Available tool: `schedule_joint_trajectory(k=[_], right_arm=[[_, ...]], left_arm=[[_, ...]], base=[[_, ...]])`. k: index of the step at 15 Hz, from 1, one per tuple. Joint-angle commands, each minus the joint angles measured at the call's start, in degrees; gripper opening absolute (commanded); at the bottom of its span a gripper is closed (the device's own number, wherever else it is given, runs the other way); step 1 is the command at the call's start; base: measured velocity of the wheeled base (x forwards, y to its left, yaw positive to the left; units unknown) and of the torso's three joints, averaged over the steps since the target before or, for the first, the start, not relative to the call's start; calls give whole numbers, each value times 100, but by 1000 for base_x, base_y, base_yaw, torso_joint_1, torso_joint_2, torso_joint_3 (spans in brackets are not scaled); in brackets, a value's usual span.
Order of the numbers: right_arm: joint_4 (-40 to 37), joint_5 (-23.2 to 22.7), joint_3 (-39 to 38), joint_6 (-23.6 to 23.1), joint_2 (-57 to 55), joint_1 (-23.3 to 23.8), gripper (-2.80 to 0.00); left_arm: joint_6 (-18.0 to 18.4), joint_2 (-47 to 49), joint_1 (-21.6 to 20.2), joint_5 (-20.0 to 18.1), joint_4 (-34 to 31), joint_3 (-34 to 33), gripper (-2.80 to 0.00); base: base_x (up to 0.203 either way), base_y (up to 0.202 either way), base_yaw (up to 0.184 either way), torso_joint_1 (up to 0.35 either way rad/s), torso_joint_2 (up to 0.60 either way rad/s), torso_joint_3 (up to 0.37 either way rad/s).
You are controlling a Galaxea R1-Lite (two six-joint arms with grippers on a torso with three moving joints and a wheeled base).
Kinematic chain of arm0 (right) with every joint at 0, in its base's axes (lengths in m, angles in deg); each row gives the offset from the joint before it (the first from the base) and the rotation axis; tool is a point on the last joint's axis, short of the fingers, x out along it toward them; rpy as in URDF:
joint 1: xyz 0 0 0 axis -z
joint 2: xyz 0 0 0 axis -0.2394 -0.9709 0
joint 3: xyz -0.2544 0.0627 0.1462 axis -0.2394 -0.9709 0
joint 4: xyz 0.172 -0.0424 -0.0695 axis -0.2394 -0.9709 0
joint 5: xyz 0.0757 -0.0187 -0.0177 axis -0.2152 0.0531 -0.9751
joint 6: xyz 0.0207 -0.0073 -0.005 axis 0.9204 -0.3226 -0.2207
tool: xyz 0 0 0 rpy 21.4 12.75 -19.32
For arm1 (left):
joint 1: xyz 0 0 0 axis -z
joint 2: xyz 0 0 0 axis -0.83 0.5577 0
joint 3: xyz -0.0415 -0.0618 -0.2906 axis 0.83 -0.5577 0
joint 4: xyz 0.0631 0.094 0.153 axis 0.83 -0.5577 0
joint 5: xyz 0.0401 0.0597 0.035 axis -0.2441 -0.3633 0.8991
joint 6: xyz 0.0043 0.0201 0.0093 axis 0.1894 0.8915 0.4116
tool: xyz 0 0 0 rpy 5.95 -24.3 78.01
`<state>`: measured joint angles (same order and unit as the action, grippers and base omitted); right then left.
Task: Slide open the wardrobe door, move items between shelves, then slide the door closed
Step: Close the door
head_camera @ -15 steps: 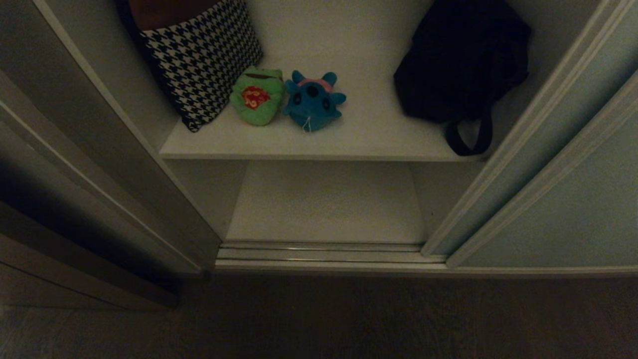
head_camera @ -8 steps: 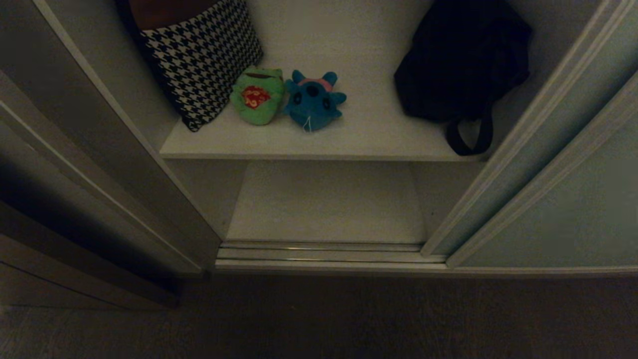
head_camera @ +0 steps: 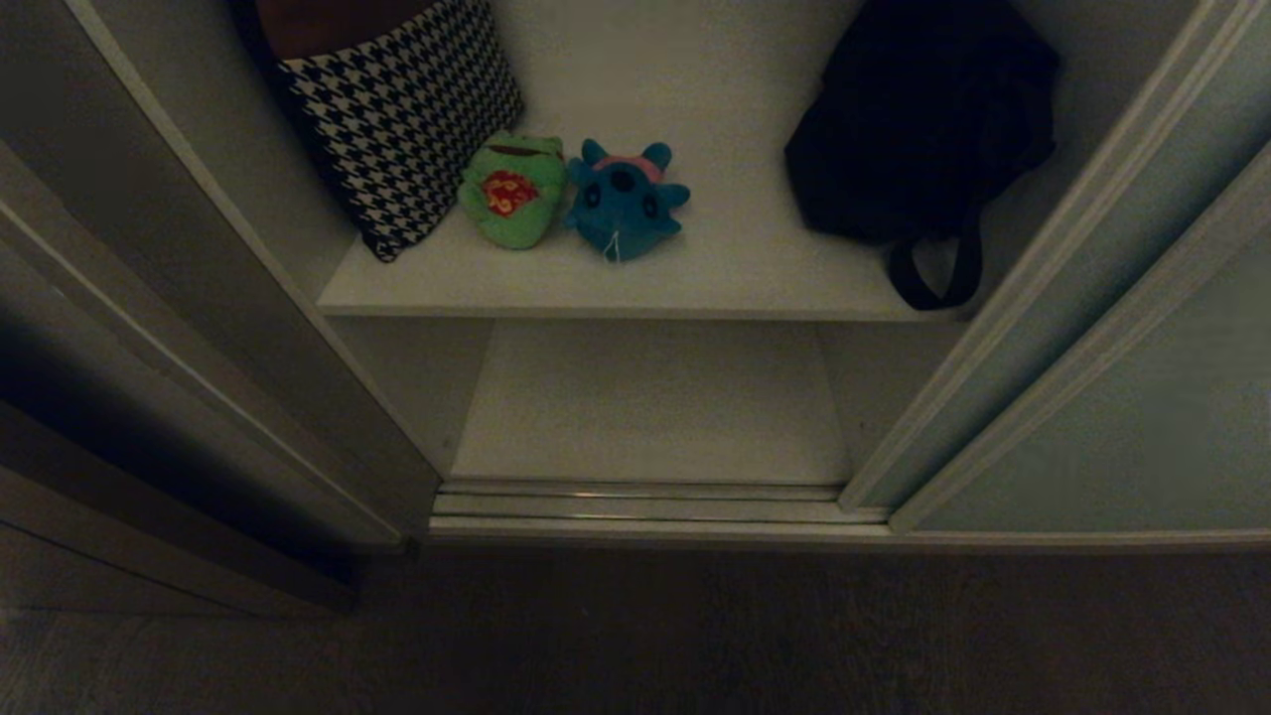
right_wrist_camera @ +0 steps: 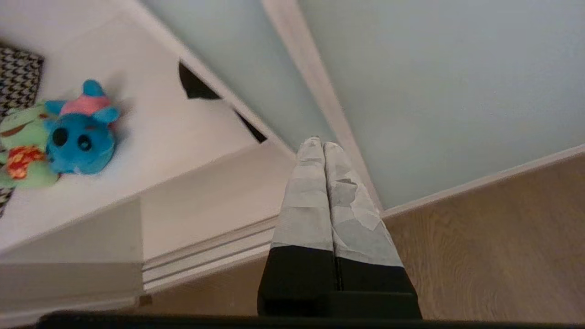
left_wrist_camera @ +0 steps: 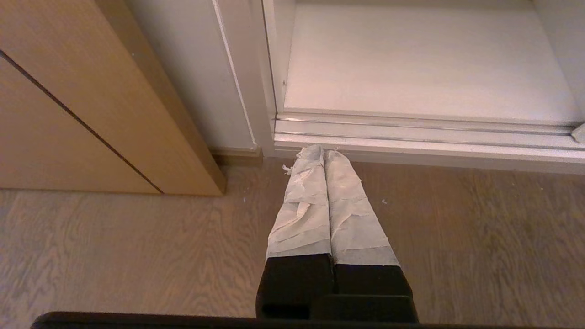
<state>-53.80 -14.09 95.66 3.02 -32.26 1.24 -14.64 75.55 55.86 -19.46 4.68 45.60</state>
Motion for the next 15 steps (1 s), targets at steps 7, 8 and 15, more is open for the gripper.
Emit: schedule_joint_trajectory(k=[7, 8, 15], right_arm=[[545, -11, -82, 4, -535, 38, -280], [628, -11, -94, 4, -604, 38, -280], [1095, -3, -74, -14, -922, 56, -280]], left_arm=[[0, 7, -2, 2, 2, -1, -280], [-2, 7, -11, 2, 2, -1, -280], [0, 7, -3, 2, 2, -1, -280]], base=[[0, 0, 0, 0, 0, 0], [0, 0, 0, 0, 0, 0], [0, 0, 0, 0, 0, 0]])
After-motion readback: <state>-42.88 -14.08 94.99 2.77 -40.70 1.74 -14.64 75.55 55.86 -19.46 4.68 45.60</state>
